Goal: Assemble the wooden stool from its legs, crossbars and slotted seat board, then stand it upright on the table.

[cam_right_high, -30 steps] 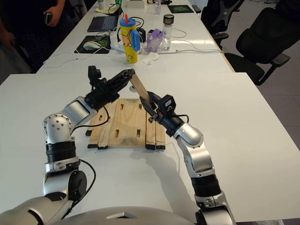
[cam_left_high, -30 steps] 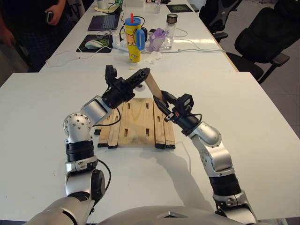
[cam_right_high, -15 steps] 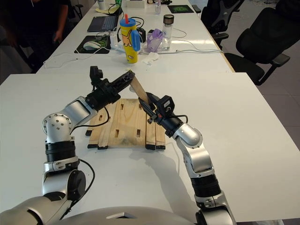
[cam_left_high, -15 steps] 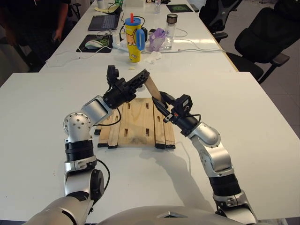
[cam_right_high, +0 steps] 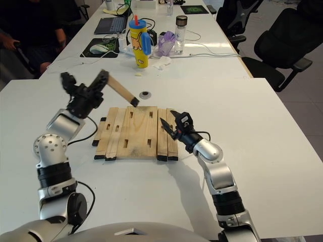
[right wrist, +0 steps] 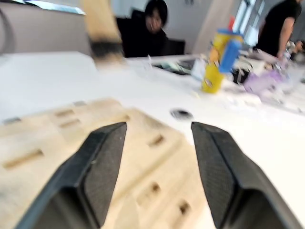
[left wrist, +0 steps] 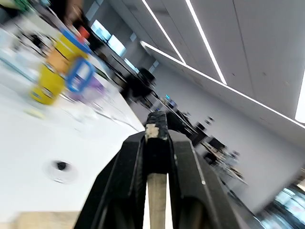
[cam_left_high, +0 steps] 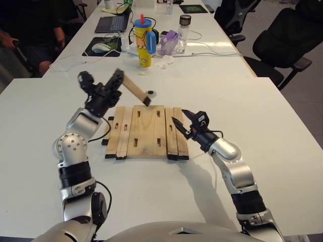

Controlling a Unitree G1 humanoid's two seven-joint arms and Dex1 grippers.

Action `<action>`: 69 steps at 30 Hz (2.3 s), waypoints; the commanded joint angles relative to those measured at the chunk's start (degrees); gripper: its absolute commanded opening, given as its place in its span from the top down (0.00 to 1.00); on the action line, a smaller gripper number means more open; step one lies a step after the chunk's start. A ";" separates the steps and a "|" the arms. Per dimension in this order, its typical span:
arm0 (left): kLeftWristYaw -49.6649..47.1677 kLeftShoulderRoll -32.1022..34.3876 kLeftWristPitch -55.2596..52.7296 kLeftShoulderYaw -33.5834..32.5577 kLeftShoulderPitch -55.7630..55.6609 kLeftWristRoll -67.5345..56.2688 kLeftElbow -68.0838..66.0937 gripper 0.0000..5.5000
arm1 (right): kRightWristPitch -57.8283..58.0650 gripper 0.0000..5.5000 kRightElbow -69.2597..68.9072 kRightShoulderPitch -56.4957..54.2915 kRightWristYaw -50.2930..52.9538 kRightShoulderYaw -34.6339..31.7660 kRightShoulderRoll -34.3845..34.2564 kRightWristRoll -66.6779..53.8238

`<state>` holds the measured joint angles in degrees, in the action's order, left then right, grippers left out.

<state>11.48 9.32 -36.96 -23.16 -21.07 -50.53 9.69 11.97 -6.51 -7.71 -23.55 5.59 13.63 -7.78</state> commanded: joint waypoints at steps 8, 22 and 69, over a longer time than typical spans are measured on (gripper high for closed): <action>-7.73 -6.30 9.57 1.54 13.10 9.72 2.79 0.92 | 5.47 0.55 0.96 -2.69 4.16 -5.52 -2.80 -3.64; -8.10 -5.05 11.25 1.51 11.65 11.19 -4.22 0.92 | 7.30 0.55 -0.33 -2.45 3.96 -4.19 -3.63 -3.01; -9.91 -1.91 19.66 20.31 22.32 43.02 -9.98 0.92 | 10.40 0.55 -6.75 0.86 7.90 5.22 -2.92 8.28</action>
<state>-0.07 7.87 -11.25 -3.51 -6.65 -6.93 4.80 22.53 -12.86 -7.29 -15.99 10.25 10.38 -0.39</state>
